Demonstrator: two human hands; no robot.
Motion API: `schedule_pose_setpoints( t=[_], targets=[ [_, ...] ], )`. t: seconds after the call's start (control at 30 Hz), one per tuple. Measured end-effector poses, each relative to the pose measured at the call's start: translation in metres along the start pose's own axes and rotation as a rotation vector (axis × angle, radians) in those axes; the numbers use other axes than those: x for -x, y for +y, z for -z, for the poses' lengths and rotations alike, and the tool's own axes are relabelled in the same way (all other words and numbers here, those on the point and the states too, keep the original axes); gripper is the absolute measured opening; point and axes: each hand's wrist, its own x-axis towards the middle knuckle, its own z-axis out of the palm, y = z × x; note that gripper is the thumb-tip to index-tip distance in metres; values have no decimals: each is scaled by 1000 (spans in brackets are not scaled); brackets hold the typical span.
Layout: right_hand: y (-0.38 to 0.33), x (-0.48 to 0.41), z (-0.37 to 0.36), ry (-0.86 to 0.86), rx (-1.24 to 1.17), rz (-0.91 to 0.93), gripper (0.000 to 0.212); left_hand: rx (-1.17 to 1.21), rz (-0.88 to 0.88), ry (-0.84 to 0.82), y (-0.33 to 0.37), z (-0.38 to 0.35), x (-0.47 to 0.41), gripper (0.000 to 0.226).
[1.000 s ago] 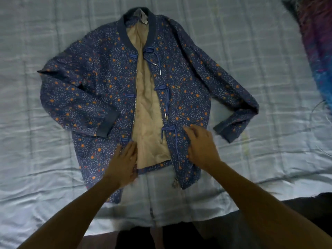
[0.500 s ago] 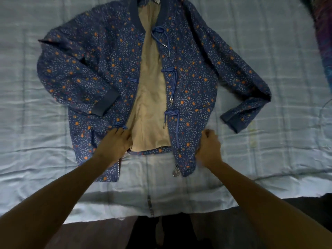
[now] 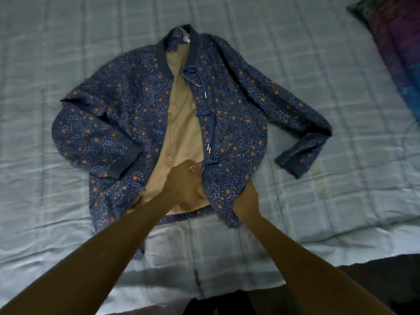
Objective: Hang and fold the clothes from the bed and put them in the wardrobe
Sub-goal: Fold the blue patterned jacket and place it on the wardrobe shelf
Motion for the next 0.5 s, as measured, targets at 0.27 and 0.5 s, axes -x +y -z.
schedule_pose_setpoints(
  t=[0.27, 0.5],
  targets=[
    [33, 4, 42, -52, 489, 150, 58, 678, 446, -103, 58, -56, -41, 39],
    [41, 4, 49, -98, 622, 285, 71, 247, -106, 594, 35, 37, -54, 33]
  ],
)
